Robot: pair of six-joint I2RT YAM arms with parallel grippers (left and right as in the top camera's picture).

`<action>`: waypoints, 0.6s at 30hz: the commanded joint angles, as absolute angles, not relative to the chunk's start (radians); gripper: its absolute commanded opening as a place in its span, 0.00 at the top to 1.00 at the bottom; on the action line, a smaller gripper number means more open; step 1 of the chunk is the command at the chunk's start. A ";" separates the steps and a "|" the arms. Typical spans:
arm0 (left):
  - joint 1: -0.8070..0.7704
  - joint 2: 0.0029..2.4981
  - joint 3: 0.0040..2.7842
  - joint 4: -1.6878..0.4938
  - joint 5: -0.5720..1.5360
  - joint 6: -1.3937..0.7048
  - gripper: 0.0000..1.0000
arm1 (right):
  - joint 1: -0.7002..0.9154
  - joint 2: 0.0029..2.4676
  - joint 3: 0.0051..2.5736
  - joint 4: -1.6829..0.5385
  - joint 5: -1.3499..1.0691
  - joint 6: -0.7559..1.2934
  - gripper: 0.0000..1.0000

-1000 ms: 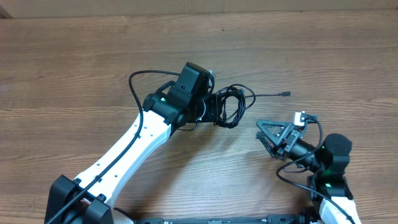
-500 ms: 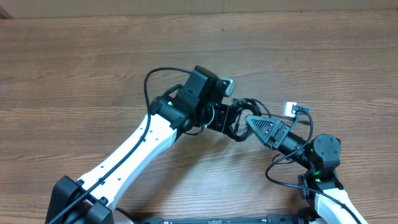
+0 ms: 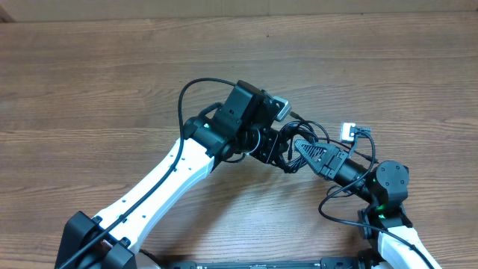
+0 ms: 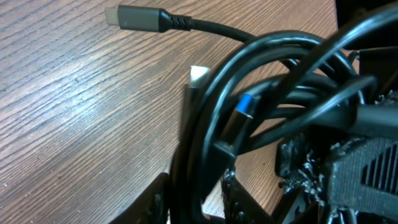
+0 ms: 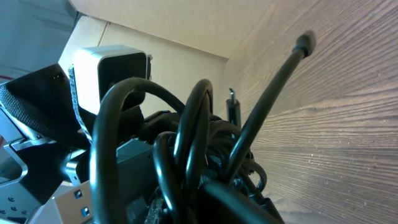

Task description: Untangle cables

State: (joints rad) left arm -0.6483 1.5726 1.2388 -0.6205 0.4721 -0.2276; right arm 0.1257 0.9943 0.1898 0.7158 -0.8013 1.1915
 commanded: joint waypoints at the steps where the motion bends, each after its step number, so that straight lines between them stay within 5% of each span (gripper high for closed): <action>1: -0.655 1.551 1.261 -0.620 0.479 -0.210 0.66 | 0.127 0.997 0.204 0.728 -0.794 1.209 0.92; 9: -0.655 1.551 1.261 -0.623 0.469 -0.210 0.65 | 0.127 0.996 0.204 0.728 -0.797 1.265 0.96; 11: -0.655 1.551 1.261 -0.623 0.460 -0.210 0.70 | 0.127 0.997 0.204 0.728 -0.802 1.264 0.96; 15: -0.653 1.551 1.261 -0.623 0.460 -0.210 0.96 | 0.127 0.996 0.204 0.728 -0.813 1.265 0.96; 18: -0.648 1.551 1.261 -0.623 0.460 -0.212 0.96 | 0.127 0.996 0.204 0.729 -0.822 1.271 0.96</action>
